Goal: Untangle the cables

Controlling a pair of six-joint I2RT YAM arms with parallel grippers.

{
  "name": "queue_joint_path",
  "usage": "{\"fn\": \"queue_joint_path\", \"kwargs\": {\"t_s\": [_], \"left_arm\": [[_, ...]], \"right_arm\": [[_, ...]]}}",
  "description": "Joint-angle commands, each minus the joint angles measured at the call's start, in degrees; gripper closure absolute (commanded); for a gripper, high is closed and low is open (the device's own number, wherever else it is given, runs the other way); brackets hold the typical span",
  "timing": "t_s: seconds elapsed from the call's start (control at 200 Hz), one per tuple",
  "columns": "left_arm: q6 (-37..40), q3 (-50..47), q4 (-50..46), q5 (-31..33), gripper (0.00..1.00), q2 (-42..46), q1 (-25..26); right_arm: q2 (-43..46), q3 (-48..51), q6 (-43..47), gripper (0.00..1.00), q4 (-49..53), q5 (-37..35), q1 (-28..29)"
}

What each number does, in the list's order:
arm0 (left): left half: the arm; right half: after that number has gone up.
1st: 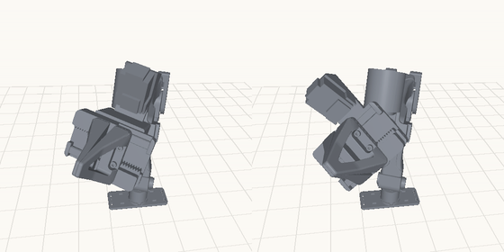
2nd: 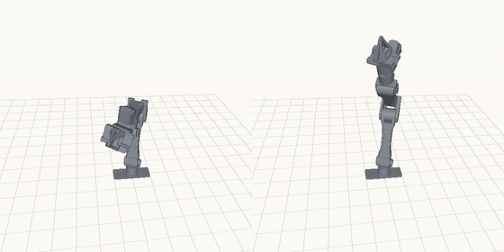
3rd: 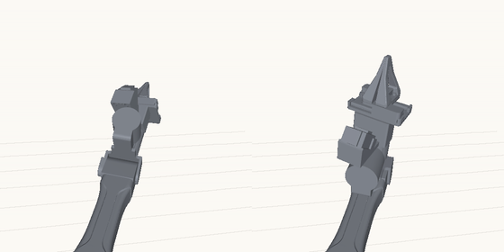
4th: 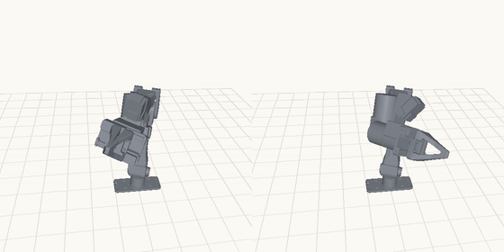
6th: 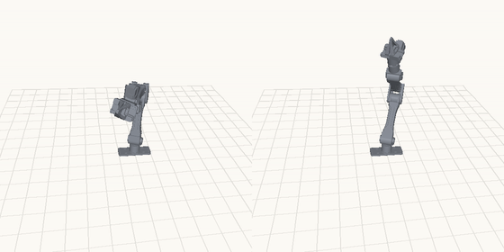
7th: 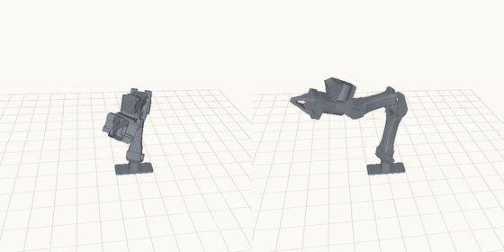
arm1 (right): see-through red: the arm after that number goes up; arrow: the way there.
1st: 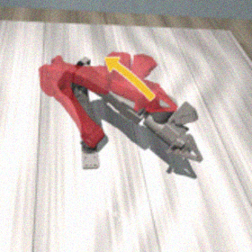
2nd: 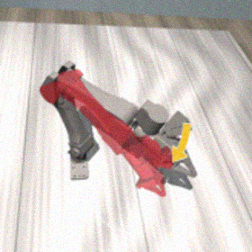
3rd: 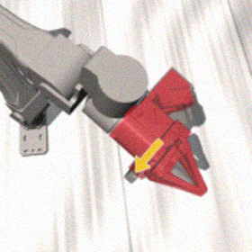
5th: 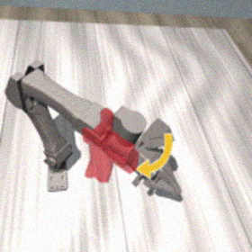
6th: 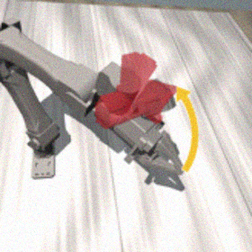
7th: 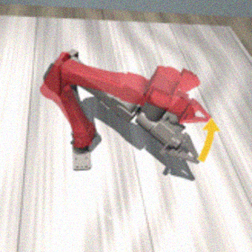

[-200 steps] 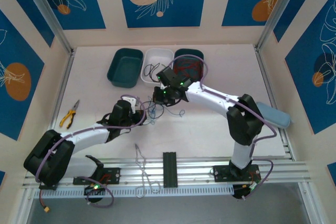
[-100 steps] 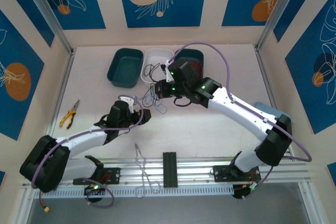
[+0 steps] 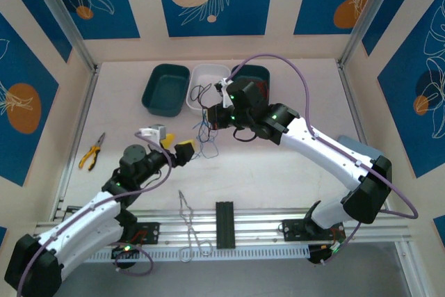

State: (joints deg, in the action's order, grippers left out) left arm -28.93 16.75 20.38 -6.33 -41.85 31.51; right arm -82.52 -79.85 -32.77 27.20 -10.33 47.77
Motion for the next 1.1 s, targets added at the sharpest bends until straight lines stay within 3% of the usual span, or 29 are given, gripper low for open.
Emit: {"fn": "queue_joint_path", "kwargs": {"t_s": [0.0,0.065,0.28,0.385,0.47,0.785,1.095], "left_arm": [[3.8,4.1,-6.4,0.1,0.04,0.6,-0.9],[5.3,7.7,-9.8,-2.7,0.07,-1.5,-1.5],[8.7,17.9,-14.4,-21.8,0.17,-12.3,-6.5],[10.2,20.9,-16.1,-27.0,0.23,-16.1,-8.9],[9.8,22.1,-15.7,-29.5,0.28,-18.4,-10.1],[6.8,22.2,-9.9,-33.1,0.32,-24.1,-10.3],[4.3,20.0,-6.5,-30.7,0.79,-24.7,-10.5]], "right_arm": [[1.0,0.4,1.1,1.0,-1.1,0.6,0.2],[1.1,0.4,0.9,1.0,-1.2,1.2,0.2],[1.1,-0.1,0.7,1.0,-1.2,3.9,0.1],[1.1,-0.2,0.4,1.0,-1.2,4.6,0.0],[1.0,-0.1,0.1,1.0,-1.4,5.4,-0.2],[0.3,-0.5,-0.5,1.0,-2.8,8.2,-0.6],[0.7,-0.1,-0.8,1.0,-1.1,5.3,-1.3]]}}
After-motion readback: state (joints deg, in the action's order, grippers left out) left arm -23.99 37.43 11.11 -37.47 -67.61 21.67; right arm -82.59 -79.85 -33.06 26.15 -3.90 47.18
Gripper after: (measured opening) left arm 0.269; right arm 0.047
